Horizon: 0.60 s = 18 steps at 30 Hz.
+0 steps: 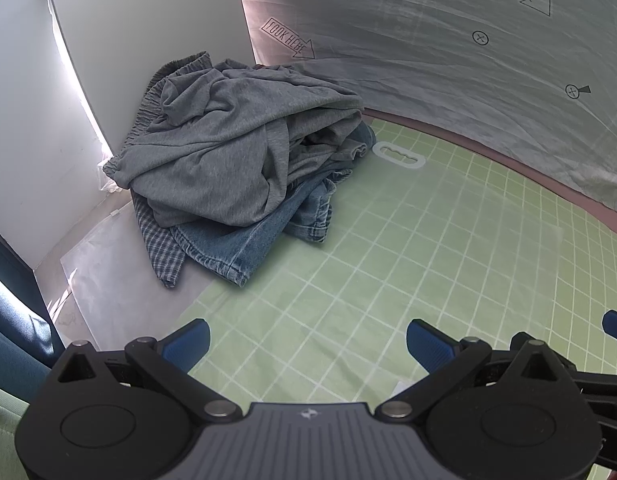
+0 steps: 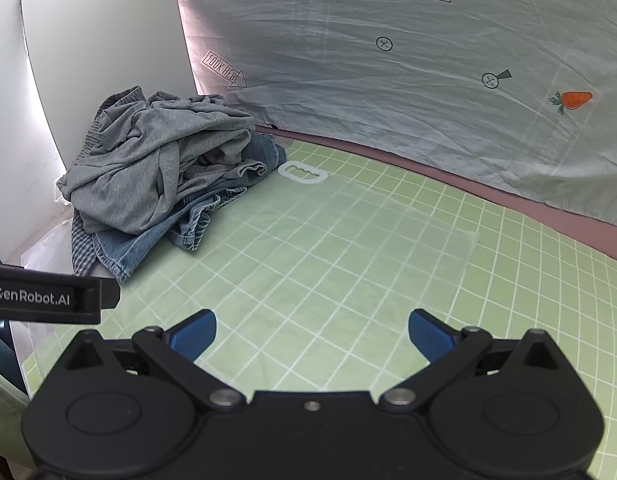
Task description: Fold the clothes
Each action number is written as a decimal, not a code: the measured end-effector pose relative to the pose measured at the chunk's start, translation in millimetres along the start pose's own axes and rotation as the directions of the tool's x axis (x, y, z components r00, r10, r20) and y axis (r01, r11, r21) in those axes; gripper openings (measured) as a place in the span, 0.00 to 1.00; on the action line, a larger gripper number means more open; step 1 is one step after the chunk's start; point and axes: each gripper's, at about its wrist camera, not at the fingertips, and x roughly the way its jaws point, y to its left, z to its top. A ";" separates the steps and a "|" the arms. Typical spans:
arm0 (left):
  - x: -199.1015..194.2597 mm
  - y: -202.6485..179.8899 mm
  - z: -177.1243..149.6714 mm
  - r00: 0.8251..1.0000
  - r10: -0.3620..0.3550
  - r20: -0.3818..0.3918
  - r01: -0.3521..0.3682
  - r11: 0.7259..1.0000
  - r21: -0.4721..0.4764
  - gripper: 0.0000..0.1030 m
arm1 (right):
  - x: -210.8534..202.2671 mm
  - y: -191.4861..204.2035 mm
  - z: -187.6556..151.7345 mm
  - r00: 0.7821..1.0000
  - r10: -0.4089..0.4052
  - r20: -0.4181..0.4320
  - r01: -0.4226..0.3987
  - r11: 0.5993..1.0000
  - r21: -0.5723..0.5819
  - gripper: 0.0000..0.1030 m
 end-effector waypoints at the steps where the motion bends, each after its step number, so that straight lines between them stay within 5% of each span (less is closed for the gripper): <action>1: 0.1 -0.2 0.0 1.000 0.000 -0.001 0.000 1.000 0.001 1.00 | 0.0 -0.2 0.1 1.000 0.000 -0.001 0.000 1.000 0.000 1.00; 18: 0.7 1.1 0.3 1.000 0.012 -0.005 -0.012 1.000 -0.007 1.00 | 2.2 0.7 0.1 1.000 0.007 -0.003 -0.007 1.000 -0.004 1.00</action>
